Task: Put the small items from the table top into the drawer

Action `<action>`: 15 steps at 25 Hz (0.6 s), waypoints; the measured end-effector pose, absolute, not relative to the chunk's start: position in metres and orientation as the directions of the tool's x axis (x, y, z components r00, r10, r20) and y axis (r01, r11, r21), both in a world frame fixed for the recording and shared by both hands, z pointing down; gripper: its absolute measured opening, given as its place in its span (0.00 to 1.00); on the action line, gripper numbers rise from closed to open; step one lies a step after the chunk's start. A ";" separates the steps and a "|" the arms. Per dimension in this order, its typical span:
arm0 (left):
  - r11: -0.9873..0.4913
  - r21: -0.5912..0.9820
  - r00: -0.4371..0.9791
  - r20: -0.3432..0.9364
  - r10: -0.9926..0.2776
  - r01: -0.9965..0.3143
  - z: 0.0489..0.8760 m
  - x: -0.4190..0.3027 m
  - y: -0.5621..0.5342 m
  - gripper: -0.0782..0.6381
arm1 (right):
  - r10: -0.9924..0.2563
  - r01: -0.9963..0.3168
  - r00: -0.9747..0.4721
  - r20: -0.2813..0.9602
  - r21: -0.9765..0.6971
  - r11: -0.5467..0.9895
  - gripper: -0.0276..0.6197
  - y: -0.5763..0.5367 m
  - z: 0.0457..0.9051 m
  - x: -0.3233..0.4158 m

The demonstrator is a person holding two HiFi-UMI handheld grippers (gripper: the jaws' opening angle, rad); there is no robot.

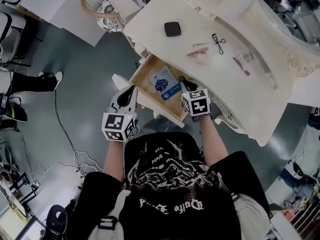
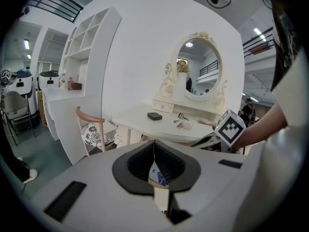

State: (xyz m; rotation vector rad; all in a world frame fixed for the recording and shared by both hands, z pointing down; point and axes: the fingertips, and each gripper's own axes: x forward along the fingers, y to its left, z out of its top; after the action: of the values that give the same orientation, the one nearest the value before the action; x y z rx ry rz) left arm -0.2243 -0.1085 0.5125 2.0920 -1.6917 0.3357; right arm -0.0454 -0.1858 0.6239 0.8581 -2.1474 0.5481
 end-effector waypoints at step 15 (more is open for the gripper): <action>-0.158 0.205 0.235 0.445 -0.864 -0.966 0.514 -0.223 -0.108 0.13 | -0.369 -0.737 -0.461 0.807 -0.116 0.666 0.10 -0.195 0.649 -0.067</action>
State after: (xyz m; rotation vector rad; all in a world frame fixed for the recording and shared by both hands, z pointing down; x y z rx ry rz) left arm -0.2232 -0.1076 0.5135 2.0737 -1.6757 0.3089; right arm -0.0672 -0.1950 0.6495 0.8522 -2.0850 0.5888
